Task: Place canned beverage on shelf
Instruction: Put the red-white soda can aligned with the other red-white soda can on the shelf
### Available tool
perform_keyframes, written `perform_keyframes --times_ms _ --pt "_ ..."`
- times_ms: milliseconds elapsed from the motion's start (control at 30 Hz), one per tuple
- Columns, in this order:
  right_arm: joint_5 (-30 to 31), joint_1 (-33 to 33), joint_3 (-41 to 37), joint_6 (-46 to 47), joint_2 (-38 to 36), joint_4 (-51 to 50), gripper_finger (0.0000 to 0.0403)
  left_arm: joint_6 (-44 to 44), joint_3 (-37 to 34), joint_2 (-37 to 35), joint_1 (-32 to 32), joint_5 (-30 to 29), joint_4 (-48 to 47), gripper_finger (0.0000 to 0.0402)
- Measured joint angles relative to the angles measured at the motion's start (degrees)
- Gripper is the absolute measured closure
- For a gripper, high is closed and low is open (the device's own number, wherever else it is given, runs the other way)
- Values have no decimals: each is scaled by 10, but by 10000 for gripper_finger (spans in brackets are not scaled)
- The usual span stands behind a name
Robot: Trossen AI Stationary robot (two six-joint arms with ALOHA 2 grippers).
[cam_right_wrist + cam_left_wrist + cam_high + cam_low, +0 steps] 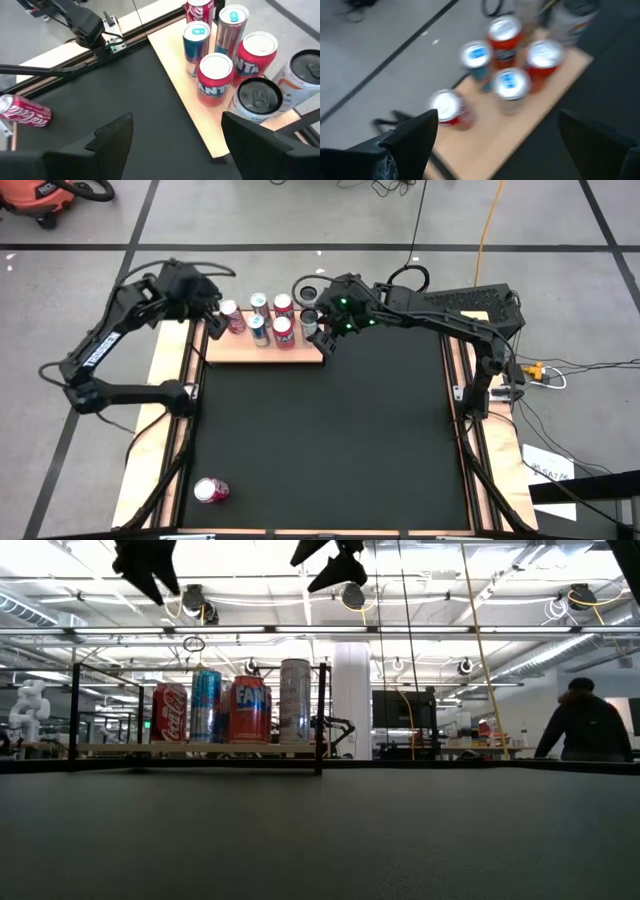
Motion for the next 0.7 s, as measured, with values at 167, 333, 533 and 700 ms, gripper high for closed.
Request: perform_keyframes --times_ms 167,333,533,700 --pt "10 39 0 4 1 0 115 -74 0 -12 -90 14 2 8" --pt "59 97 0 8 1 -1 115 -170 0 2 -182 21 2 8" --pt "109 165 -13 -1 0 11 115 -271 0 21 -312 26 3 8" --pt "96 202 -81 13 1 100 115 -357 11 14 -419 37 22 8"
